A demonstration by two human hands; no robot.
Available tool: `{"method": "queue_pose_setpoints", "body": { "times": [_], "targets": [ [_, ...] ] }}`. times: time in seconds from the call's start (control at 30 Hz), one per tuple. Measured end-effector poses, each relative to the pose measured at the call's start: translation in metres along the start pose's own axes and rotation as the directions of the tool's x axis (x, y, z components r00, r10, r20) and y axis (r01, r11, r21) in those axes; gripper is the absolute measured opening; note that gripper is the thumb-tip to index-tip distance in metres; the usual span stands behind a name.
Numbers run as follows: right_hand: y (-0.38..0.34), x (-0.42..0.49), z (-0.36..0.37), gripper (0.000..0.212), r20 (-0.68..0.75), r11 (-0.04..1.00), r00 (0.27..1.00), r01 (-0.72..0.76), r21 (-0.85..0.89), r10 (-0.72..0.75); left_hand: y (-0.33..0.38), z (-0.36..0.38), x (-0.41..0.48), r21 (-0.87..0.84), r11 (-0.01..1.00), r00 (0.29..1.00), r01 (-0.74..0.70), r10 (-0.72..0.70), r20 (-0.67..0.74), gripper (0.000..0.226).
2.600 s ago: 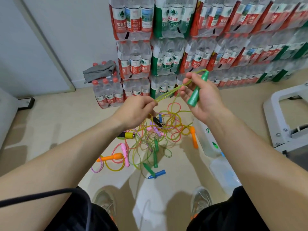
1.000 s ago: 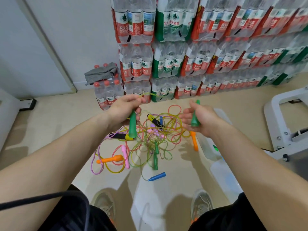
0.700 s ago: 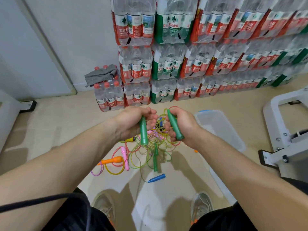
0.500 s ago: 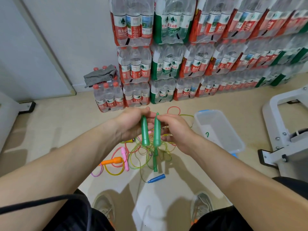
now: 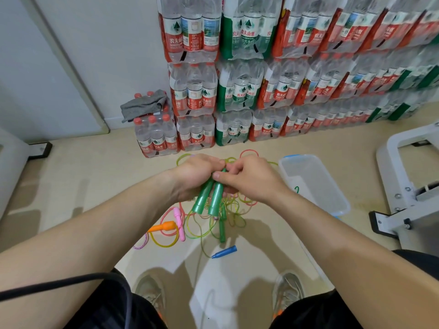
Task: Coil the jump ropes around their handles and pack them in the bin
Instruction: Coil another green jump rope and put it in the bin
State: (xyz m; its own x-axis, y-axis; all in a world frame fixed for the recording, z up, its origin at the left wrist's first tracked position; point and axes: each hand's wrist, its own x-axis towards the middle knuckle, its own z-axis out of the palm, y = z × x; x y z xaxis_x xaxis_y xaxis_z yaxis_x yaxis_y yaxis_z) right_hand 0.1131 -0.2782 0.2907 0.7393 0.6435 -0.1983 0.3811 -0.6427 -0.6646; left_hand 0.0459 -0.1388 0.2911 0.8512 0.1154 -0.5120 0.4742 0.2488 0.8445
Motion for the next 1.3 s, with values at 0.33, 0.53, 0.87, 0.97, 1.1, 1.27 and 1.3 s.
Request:
{"method": "queue_pose_setpoints", "body": {
  "times": [0.33, 0.53, 0.87, 0.97, 1.1, 1.27, 1.3],
  "targets": [
    [0.023, 0.011, -0.009, 0.033, 0.156, 0.908, 0.98, 0.048, 0.416, -0.123, 0.01, -0.013, -0.005, 0.339, 0.929, 0.969, -0.146, 0.066, 0.238, 0.027],
    [0.022, 0.013, -0.018, 0.027, 0.07, 0.89, 0.994, 0.04, 0.454, -0.08, 0.01, -0.015, -0.008, 0.223, 0.974, 0.977, -0.038, -0.011, 0.215, 0.045],
    [0.029, 0.016, -0.018, 0.01, 0.005, 0.832, 0.996, 0.075, 0.55, -0.093, 0.002, -0.011, -0.003, -0.036, 0.998, 0.99, 0.052, -0.047, 0.136, 0.03],
    [0.03, 0.018, -0.016, 0.014, -0.021, 0.844, 0.995, 0.095, 0.527, -0.098, -0.003, -0.011, -0.001, 0.051, 0.998, 0.99, 0.044, -0.051, 0.13, 0.025],
    [0.033, 0.021, -0.017, 0.021, -0.052, 0.875, 0.995, 0.096, 0.474, -0.081, -0.005, -0.009, -0.002, 0.172, 0.985, 0.979, 0.026, -0.059, 0.196, 0.025],
    [0.045, 0.027, -0.017, 0.038, -0.082, 0.909, 0.996, 0.074, 0.411, -0.044, 0.0, -0.01, -0.004, 0.242, 0.97, 0.971, -0.037, -0.023, 0.239, 0.023],
    [0.048, 0.028, -0.019, 0.044, -0.12, 0.924, 0.992, 0.07, 0.375, -0.027, 0.002, -0.011, -0.004, 0.266, 0.963, 0.969, -0.054, -0.014, 0.246, 0.022]
  ]
}}
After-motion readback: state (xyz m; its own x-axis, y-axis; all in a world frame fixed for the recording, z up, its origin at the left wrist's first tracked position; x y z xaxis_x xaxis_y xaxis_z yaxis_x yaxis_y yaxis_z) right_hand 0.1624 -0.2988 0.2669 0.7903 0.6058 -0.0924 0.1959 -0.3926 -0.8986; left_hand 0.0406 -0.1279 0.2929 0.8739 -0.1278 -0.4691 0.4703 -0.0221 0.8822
